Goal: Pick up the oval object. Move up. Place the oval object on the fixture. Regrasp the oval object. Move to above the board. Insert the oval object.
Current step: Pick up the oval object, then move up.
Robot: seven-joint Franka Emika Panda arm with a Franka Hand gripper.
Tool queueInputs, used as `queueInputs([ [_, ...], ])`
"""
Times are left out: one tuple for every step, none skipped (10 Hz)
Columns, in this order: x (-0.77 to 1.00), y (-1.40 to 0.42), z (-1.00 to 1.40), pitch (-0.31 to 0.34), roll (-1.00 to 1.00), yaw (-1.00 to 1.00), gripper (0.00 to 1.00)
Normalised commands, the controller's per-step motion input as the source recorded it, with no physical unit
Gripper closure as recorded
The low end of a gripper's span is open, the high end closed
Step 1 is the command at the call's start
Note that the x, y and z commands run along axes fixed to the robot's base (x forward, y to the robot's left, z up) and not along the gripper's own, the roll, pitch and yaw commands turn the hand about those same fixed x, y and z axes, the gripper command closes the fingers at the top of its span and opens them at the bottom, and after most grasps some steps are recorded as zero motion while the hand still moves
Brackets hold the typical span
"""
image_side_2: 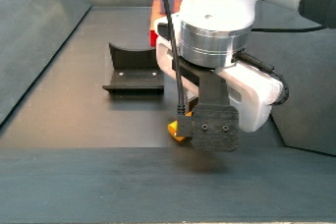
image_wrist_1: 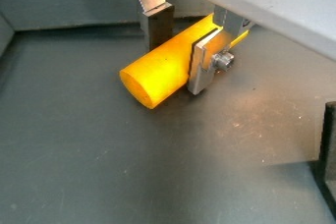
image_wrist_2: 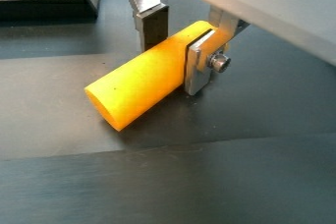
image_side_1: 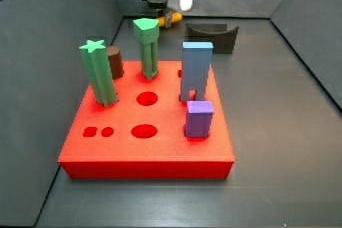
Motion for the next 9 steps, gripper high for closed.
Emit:
queueInputs([
  [0.00,0.00,0.00,0.000,0.00,0.00,1.00],
  [0.00,0.00,0.00,0.000,0.00,0.00,1.00],
  [0.00,0.00,0.00,0.000,0.00,0.00,1.00],
  [0.00,0.00,0.00,0.000,0.00,0.00,1.00],
  [0.00,0.00,0.00,0.000,0.00,0.00,1.00],
  [0.00,0.00,0.83,0.000,0.00,0.00,1.00],
  [-0.03,0.00,0.81,0.017,0.00,0.02,1.00],
  [-0.06,-0.01,0.69,0.051,0.00,0.01,1.00],
  [-0.04,0.00,0.57,0.072,0.02,0.00,1.00],
])
